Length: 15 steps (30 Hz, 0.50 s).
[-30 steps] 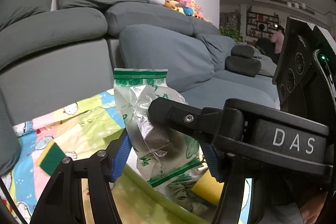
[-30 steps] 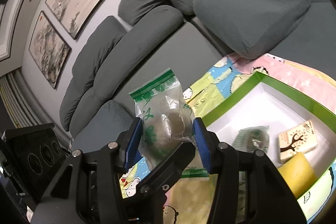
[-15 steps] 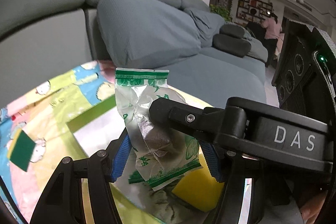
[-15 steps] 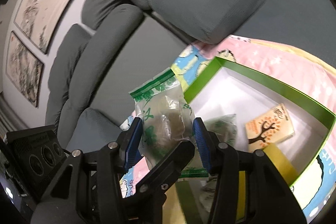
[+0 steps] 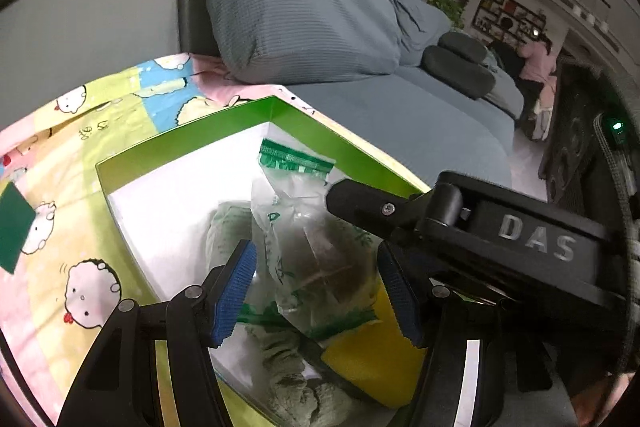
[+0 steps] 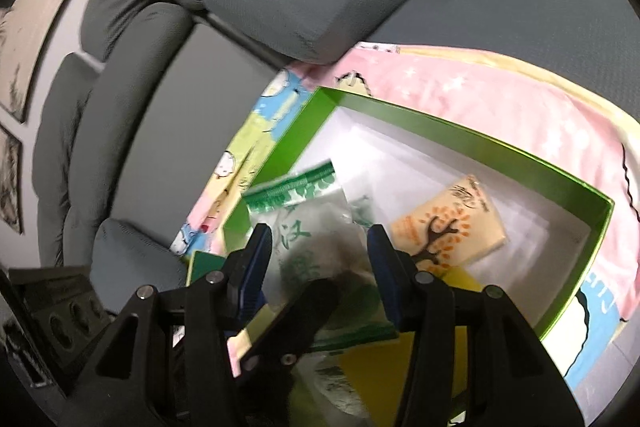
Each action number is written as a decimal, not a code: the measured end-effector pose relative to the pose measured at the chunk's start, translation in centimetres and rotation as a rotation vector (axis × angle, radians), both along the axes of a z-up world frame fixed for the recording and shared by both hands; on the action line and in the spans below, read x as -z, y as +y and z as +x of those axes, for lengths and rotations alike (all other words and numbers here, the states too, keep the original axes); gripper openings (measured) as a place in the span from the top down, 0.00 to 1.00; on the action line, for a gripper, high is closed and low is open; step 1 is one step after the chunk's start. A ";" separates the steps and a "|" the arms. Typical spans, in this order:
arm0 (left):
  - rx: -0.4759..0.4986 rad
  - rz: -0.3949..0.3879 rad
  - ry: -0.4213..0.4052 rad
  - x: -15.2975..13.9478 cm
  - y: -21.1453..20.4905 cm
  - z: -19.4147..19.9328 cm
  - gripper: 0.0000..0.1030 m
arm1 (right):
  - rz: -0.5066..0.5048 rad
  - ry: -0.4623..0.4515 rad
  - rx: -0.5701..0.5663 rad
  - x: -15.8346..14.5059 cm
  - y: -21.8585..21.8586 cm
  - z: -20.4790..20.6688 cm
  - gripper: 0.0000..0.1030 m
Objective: Organize objects
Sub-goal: 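Carry the clear bag with the right gripper over the white box, then open the right gripper to drop the clear bag into the box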
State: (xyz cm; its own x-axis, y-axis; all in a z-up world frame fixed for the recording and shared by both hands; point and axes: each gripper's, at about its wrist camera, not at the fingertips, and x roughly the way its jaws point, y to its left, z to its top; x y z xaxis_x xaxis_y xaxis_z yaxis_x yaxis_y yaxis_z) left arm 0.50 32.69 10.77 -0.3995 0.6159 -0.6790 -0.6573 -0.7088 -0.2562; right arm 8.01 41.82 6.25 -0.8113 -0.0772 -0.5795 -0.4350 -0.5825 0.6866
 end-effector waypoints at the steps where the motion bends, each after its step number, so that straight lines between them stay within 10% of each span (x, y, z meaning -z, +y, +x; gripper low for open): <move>1: -0.004 0.025 -0.010 -0.2 -0.5 0.1 0.38 | 0.010 -0.011 0.015 0.0 0.1 0.1 0.52; 15: -0.224 0.106 0.011 -3.1 -10.1 -0.2 0.38 | 0.161 0.017 0.051 -2.9 -1.9 0.2 0.39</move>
State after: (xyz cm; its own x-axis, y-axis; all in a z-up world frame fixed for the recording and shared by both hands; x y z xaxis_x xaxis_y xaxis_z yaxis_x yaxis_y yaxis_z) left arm 0.32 22.61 13.83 -0.5414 0.5787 -0.6099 -0.4900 -0.8067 -0.3304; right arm 8.17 39.89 9.12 -0.8214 0.0574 -0.5675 -0.4562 -0.6633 0.5932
